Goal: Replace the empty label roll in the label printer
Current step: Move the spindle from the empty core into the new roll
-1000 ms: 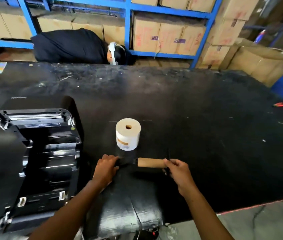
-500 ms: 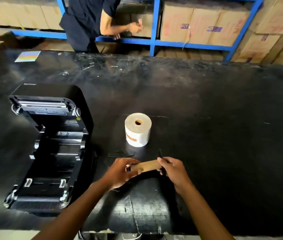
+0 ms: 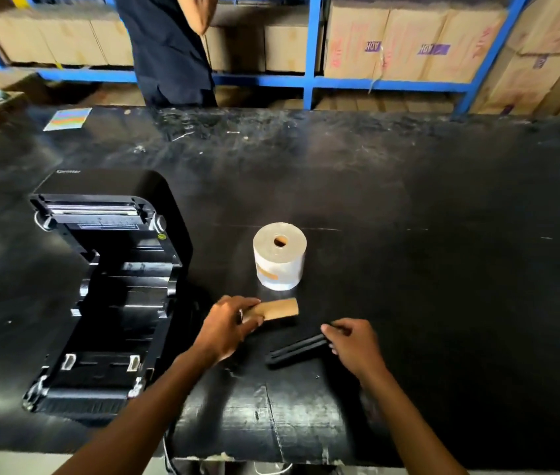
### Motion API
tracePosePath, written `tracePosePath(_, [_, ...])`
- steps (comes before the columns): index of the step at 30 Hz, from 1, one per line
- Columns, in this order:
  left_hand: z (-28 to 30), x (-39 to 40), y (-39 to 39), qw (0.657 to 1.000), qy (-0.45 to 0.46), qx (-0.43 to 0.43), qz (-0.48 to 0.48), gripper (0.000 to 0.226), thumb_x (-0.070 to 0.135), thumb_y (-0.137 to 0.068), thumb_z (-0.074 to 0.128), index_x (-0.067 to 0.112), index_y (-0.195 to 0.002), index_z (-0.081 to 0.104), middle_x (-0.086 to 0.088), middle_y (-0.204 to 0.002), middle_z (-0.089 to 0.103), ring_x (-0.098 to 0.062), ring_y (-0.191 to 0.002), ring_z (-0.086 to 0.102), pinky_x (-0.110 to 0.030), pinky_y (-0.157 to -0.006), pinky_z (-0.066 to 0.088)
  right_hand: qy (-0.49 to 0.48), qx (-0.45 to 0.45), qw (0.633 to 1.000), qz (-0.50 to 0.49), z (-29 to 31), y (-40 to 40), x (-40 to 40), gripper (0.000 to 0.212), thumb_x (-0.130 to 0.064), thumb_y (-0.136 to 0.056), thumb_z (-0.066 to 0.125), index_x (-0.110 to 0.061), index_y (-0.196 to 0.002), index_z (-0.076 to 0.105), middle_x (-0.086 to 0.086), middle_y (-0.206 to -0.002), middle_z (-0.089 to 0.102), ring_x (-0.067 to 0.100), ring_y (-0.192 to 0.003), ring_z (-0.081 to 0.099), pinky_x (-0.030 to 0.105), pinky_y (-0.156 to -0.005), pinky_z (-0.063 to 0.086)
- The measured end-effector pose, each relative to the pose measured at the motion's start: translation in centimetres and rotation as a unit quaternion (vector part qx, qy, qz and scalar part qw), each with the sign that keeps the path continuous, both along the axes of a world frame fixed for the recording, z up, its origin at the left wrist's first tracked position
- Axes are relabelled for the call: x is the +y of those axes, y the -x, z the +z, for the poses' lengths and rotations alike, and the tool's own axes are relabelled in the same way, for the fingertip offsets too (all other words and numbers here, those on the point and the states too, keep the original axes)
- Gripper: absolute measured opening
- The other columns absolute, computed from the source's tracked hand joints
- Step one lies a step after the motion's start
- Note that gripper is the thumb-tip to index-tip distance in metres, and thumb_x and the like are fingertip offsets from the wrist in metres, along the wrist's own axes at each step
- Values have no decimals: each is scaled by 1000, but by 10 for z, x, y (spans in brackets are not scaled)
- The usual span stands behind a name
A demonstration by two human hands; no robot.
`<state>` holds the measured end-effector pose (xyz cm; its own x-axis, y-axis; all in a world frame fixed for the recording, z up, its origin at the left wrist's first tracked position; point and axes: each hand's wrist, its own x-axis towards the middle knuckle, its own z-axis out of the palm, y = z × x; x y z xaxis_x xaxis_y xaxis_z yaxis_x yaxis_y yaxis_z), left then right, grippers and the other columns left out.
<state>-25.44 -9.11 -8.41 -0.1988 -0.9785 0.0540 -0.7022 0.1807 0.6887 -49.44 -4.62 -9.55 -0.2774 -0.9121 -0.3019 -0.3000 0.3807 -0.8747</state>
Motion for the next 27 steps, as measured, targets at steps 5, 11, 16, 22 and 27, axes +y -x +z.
tracePosePath(5, [-31,7,12,997,-14,-57,-48,32,29,-79,75,19,-109,72,-3,-105,70,-25,-99,57,-38,-87,44,16,98,995,-2,-19,-20,11,19,-31,-71,73,-19,-59,66,-8,-55,64,9,-57,61,28,-58,48])
tracePosePath(11, [-33,-1,12,1000,-15,-9,-9,32,30,-81,74,17,-110,70,0,-102,67,-17,-98,57,-34,-88,45,20,123,992,2,-20,-16,8,25,-44,-73,69,-19,-73,67,3,-81,64,16,-73,61,31,-67,49])
tracePosePath(16, [-8,-34,19,956,-145,197,164,37,31,-94,55,9,-124,61,-7,-117,67,-24,-114,61,-35,-99,46,119,69,990,-17,27,-19,-41,24,-36,-80,69,-21,-98,67,3,-100,61,16,-88,62,27,-75,50])
tracePosePath(22, [13,-65,35,848,-321,377,191,64,54,-98,23,12,-141,43,-16,-141,51,-28,-125,50,-37,-99,38,127,222,953,164,59,-57,-101,63,-45,-76,69,-31,-132,45,13,-155,15,28,-140,23,42,-110,33])
tracePosePath(27, [13,-69,34,840,-348,379,173,65,58,-96,20,17,-138,49,-13,-139,54,-23,-113,53,-37,-99,41,59,315,932,171,50,-79,-120,64,-49,-76,68,-25,-130,42,12,-156,3,37,-131,30,46,-97,43])
